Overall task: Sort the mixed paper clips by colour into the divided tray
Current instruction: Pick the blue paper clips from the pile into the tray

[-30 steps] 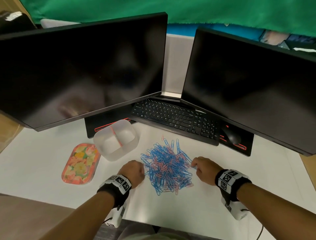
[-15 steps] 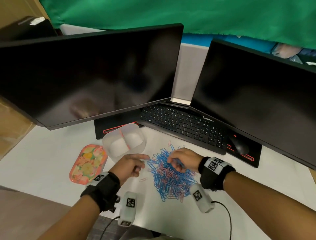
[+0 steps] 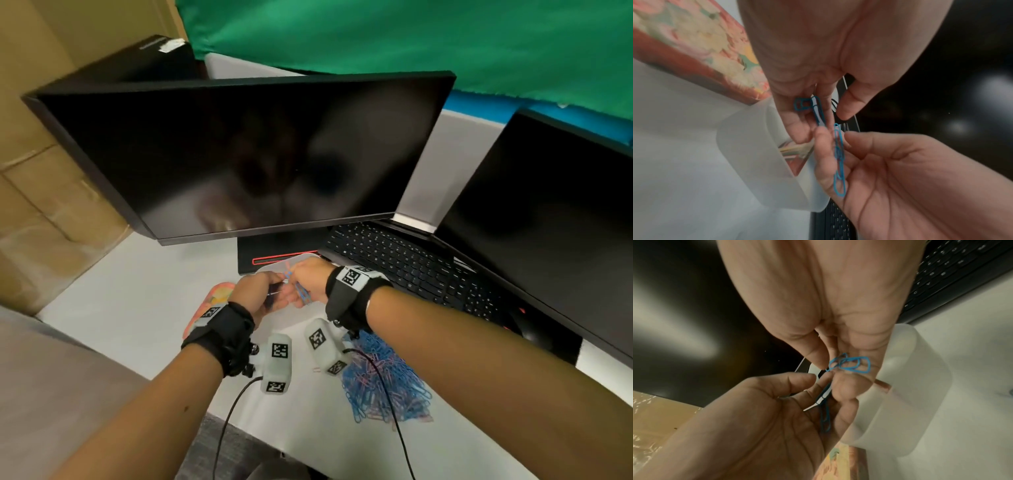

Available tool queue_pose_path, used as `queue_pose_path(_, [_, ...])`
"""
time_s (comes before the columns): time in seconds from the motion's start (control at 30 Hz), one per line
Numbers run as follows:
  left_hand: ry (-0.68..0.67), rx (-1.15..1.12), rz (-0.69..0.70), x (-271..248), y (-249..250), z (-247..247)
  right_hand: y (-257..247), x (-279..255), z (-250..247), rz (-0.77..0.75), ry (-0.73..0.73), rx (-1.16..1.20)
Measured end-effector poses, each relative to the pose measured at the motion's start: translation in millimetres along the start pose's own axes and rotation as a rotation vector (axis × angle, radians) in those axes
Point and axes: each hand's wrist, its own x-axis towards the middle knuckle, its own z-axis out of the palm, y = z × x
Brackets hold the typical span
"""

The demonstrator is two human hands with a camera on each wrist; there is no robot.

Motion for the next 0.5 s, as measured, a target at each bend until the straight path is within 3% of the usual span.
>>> queue_pose_path(0.2, [0.11, 0.025, -0.001, 7.6, 3.3, -5.5, -11.9, 9.8, 3.9, 0.04, 0.04, 0.009])
queue_pose_path(0.37, [0.123, 0.12, 0.0, 9.8, 6.6, -3.4, -7.9, 14.5, -0.2, 0.026, 0.064, 0.052])
queue_pose_path(0.5, [0.096, 0.255, 0.081, 10.1, 5.6, 1.4, -6.0, -1.6, -10.2, -0.042, 0.086, 0.115])
